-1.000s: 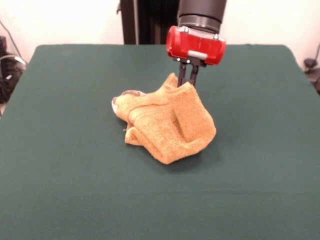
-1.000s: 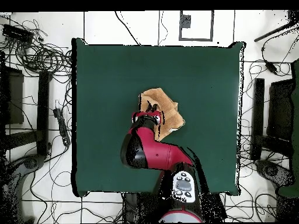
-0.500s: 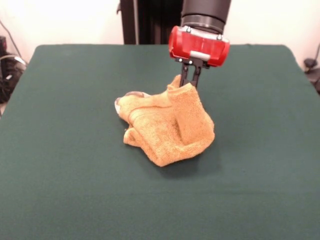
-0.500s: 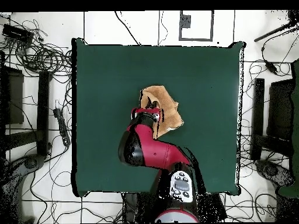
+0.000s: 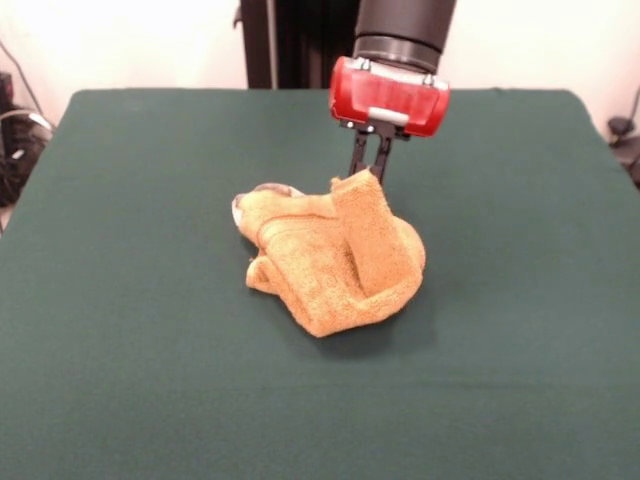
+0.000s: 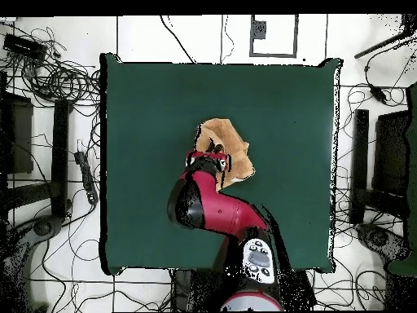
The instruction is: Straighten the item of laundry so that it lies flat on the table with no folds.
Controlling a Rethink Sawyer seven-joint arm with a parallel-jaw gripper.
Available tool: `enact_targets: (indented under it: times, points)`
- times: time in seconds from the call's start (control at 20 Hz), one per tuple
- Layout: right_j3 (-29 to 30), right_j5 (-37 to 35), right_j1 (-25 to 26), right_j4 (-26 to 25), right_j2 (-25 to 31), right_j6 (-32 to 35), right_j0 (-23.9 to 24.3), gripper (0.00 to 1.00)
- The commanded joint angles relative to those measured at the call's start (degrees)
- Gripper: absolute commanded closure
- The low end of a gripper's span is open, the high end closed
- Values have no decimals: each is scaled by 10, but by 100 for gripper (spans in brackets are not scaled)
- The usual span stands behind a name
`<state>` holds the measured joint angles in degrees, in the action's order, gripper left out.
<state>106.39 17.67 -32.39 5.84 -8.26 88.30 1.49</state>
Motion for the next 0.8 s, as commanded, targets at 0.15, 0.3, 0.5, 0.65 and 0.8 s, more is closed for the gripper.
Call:
enact_targets:
  times: [0.15, 0.3, 0.5, 0.65, 0.8]
  points:
    - [25, -113, -9, 44, 141, 169, 47, 100]
    - [41, -117, -12, 49, 167, 182, 67, 100]
    - [50, -131, -11, 65, 172, 189, 65, 100]
    - [54, -131, -10, 74, 169, 196, 57, 100]
    - [61, -127, -12, 80, 170, 200, 55, 100]
